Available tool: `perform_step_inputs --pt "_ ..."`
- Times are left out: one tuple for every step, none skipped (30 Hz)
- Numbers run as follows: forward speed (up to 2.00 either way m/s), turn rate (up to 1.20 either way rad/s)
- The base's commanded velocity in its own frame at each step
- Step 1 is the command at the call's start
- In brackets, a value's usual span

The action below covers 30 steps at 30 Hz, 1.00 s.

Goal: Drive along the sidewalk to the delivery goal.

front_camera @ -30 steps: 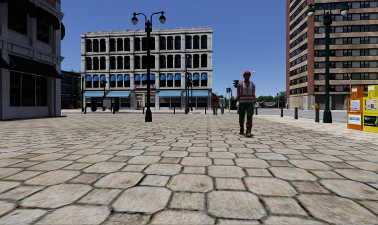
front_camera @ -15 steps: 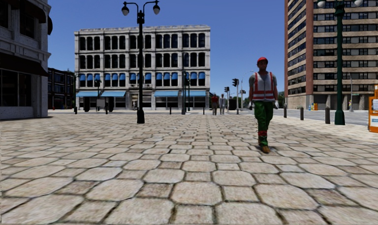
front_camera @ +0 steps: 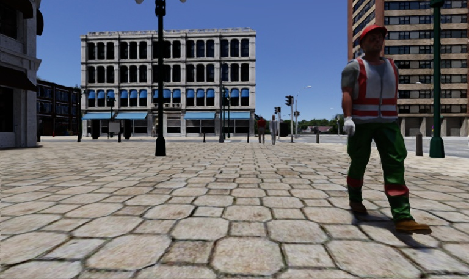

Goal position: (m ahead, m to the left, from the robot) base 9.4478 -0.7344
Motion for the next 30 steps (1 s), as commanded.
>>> perform_step_inputs --pt "2.0 -0.21" --pt "2.0 -0.26" --pt "2.0 -0.28" --pt "2.0 -0.29" --pt "2.0 -0.29" --pt "2.0 -0.29" --pt "2.0 -0.29" --pt "2.0 -0.29" --pt "2.0 -0.29" --pt "2.0 -0.29" --pt "2.0 -0.29" --pt "2.0 -0.29" --pt "2.0 -0.29" --pt "2.0 -0.29" --pt "2.0 -0.29" --pt "2.0 -0.29" --pt "2.0 -0.29" --pt "2.0 -0.29" --pt "2.0 -0.29" --pt "2.0 -0.29" --pt "2.0 -0.29" --pt "2.0 -0.29" --pt "2.0 -0.28" --pt "2.0 -0.1" --pt "2.0 0.0" --pt "2.0 0.0" --pt "2.0 0.0" --pt "2.0 0.0" --pt "2.0 0.0" --pt "2.0 0.0"
